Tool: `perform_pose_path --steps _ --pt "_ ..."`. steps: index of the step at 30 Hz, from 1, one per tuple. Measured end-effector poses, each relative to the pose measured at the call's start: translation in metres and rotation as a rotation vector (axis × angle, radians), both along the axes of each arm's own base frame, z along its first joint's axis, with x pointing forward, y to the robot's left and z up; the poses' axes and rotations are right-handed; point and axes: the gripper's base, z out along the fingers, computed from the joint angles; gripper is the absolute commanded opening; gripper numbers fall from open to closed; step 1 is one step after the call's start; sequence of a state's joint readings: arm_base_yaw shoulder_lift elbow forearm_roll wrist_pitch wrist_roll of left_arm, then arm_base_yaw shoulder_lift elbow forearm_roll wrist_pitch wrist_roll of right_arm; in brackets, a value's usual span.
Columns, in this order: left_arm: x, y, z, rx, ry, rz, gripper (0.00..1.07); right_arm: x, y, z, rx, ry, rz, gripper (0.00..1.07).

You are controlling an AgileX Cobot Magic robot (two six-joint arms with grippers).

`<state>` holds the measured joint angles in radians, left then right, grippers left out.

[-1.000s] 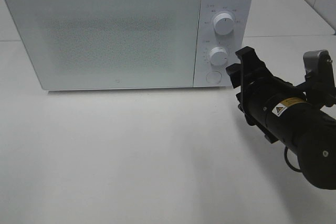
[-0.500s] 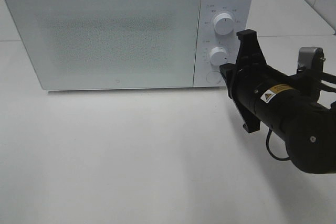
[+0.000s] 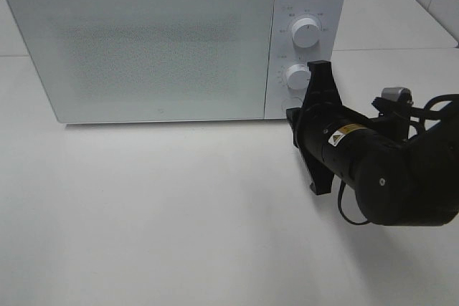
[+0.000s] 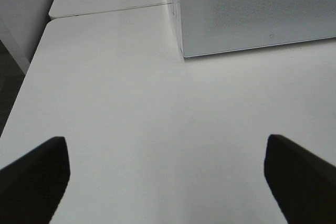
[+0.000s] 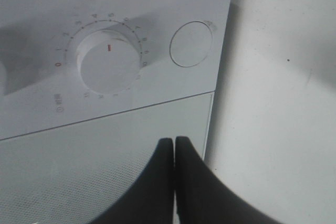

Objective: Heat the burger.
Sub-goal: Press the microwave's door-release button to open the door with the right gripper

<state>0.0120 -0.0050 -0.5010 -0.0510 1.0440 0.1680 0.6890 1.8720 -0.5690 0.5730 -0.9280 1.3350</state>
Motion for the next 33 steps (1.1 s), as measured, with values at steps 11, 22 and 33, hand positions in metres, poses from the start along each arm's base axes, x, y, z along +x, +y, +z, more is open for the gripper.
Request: perform_pose_path --steps 11,22,33 --pt "0.0 0.0 0.0 0.0 0.0 0.0 0.93 0.03 -0.001 -0.019 0.022 0.061 -0.066 0.0" --pt "0.0 0.0 0.0 0.0 0.0 0.0 0.93 0.065 -0.008 -0.026 0.041 0.079 -0.12 0.0" --pt "0.0 0.0 0.0 0.0 0.0 0.0 0.93 0.078 -0.001 -0.034 0.049 0.082 -0.13 0.0"
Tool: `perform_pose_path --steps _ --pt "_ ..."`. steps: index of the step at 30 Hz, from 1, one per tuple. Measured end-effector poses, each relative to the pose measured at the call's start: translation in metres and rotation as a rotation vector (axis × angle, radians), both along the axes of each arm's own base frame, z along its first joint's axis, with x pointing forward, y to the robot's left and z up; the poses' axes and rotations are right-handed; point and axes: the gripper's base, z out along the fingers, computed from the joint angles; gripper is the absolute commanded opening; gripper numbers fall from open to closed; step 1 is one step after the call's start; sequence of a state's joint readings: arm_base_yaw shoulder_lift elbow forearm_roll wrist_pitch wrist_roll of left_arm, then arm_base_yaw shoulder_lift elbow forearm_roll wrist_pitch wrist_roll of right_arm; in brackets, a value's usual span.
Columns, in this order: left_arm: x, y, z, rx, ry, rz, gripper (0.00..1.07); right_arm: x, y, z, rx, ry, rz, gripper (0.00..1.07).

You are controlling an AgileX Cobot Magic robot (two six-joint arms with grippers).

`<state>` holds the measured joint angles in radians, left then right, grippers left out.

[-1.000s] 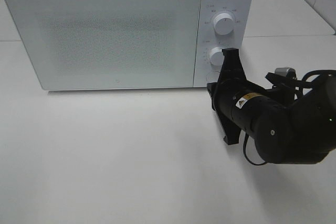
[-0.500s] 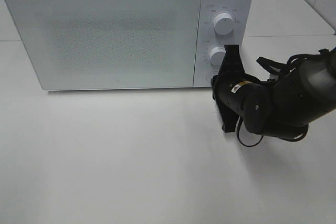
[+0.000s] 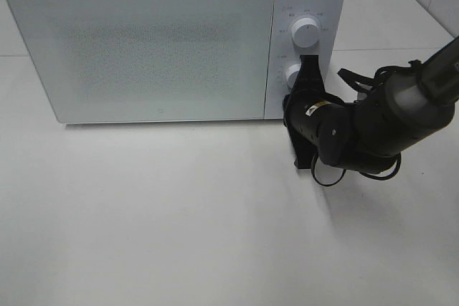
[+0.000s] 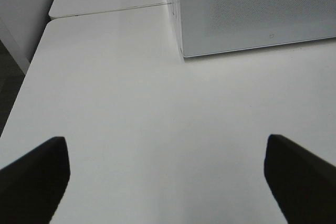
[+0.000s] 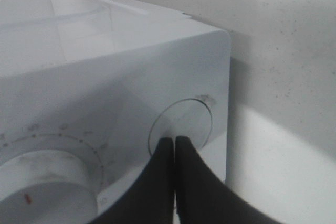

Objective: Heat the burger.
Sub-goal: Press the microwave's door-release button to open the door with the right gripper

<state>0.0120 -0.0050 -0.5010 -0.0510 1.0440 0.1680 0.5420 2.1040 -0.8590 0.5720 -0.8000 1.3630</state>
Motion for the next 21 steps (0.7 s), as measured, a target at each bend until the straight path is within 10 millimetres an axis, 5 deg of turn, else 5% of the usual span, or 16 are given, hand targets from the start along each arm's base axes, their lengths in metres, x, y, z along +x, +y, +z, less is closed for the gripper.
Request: perform_pose_path --steps 21 --pt "0.0 0.0 0.0 0.0 0.0 0.0 0.93 0.0025 -0.0034 -0.0018 -0.029 -0.057 -0.055 0.0"
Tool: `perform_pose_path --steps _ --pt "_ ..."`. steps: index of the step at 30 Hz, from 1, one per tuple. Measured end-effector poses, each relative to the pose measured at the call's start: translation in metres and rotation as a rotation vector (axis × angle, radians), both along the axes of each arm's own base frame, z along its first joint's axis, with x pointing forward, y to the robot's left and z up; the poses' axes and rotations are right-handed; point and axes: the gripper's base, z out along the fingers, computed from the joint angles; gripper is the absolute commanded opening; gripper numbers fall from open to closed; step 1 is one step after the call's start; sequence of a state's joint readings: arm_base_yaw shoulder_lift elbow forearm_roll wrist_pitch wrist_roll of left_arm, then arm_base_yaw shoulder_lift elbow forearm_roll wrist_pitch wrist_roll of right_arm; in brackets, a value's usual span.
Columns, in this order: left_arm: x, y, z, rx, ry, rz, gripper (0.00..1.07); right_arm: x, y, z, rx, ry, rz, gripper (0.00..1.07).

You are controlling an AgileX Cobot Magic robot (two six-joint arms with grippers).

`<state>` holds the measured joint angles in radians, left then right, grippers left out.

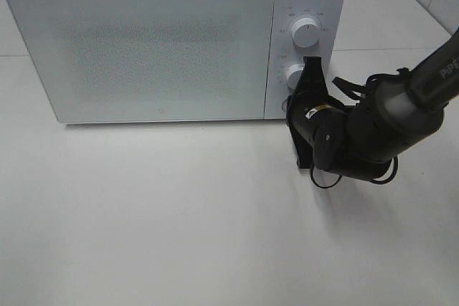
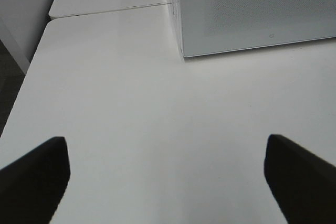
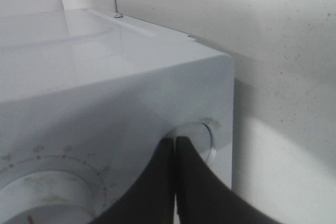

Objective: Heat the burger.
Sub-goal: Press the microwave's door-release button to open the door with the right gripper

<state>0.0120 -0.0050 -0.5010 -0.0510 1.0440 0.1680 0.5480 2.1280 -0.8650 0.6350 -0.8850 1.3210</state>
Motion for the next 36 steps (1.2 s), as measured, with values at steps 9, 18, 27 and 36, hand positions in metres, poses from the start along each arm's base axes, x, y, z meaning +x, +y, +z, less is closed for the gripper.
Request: perform_pose_path --steps 9,18,27,36 --pt "0.0 0.0 0.0 0.0 0.0 0.0 0.93 -0.001 0.001 -0.001 -0.014 -0.04 -0.024 0.0" --pt "0.0 0.0 0.0 0.0 0.0 0.0 0.93 0.002 0.004 -0.005 -0.01 -0.053 -0.04 0.0" --pt "0.0 0.0 0.0 0.0 0.0 0.0 0.93 0.011 0.008 -0.013 0.006 -0.041 -0.084 0.0" --pt "0.0 0.0 0.0 0.0 0.0 0.0 0.93 0.012 0.007 -0.013 -0.006 -0.037 -0.082 0.0"
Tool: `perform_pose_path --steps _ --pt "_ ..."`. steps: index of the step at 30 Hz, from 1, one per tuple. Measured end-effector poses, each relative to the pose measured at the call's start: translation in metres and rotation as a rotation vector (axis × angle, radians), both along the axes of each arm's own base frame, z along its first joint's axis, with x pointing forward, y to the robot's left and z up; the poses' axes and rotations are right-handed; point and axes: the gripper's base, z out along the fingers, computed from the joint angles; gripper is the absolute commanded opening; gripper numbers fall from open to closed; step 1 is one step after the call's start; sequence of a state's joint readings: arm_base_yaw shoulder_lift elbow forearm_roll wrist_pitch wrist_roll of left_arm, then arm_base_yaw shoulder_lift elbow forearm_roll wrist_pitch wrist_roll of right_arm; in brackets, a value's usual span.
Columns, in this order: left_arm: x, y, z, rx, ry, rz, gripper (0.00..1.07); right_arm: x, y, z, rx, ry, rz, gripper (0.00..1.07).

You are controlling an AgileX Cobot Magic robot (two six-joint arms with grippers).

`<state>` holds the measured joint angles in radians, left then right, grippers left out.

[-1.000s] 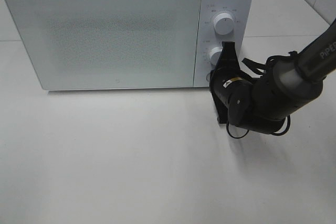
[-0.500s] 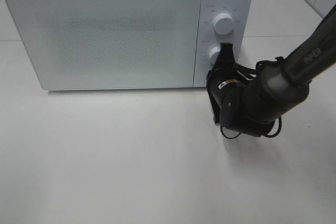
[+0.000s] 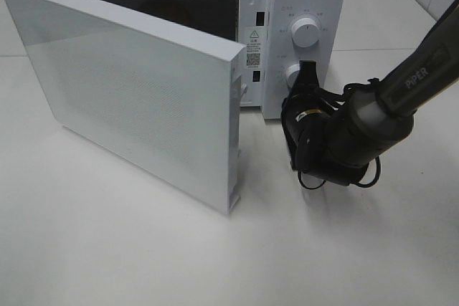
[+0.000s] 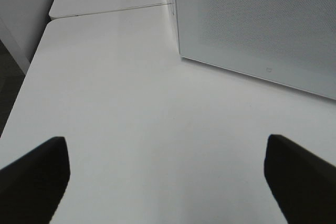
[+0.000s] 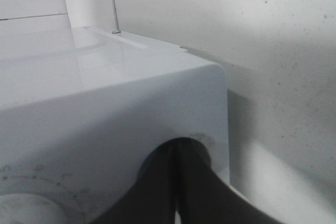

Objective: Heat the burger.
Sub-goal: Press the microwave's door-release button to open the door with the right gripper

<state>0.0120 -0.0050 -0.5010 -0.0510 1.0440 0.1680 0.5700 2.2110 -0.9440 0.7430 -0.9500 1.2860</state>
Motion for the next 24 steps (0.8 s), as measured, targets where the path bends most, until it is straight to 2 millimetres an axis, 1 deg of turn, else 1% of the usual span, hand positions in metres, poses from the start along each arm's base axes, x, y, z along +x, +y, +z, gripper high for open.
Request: perform_pose_path --steps 17,22,24 --pt "0.0 0.0 0.0 0.0 0.0 0.0 0.93 0.0 0.0002 0.0012 0.004 0.004 0.0 0.0" --pt "0.0 0.0 0.0 0.0 0.0 0.0 0.93 -0.0015 -0.0001 0.0054 0.012 0.007 0.0 0.0" --pt "0.0 0.0 0.0 0.0 0.0 0.0 0.93 -0.005 -0.0004 0.008 0.003 0.012 0.026 0.0"
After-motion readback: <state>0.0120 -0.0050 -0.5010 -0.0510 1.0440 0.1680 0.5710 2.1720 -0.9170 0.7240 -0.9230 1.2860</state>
